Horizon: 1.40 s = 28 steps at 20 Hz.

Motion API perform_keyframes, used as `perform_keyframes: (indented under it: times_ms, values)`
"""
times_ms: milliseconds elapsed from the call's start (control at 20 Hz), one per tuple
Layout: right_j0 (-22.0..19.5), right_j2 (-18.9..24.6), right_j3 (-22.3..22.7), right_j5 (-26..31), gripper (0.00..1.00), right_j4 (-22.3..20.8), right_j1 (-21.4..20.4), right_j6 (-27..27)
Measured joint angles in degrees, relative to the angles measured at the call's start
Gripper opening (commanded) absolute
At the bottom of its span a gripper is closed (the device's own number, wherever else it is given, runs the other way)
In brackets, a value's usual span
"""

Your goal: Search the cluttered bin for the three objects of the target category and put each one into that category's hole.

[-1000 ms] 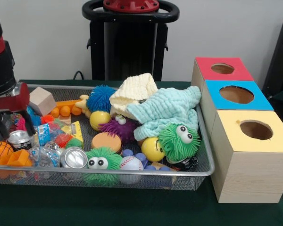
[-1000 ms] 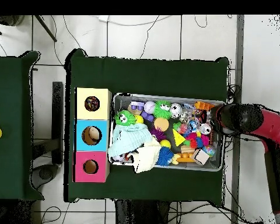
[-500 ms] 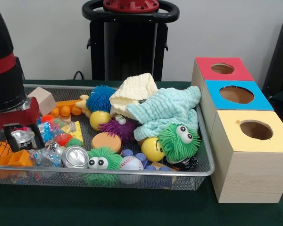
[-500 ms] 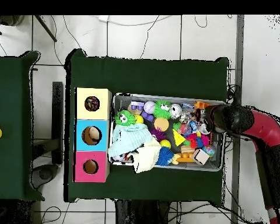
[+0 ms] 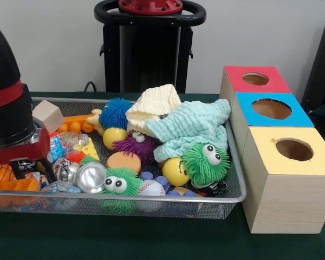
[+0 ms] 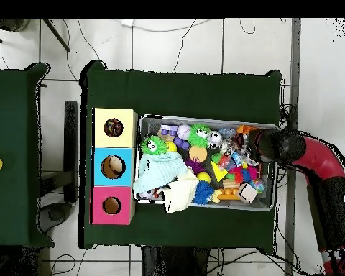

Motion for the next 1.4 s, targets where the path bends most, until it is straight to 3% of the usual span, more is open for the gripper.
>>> perform_keyframes:
  times_ms: [550, 600, 1400]
  values:
    - [-0.04, -0.18, -0.03, -2.43, 1.0, -0.02, 0.21, 0.0]
    - [-0.05, -0.5, 0.18, -3.61, 0.0, -0.05, 0.28, 0.0]
    - [1.68, -2.83, 4.73, -12.92, 0.0, -1.46, -1.27, 0.0]
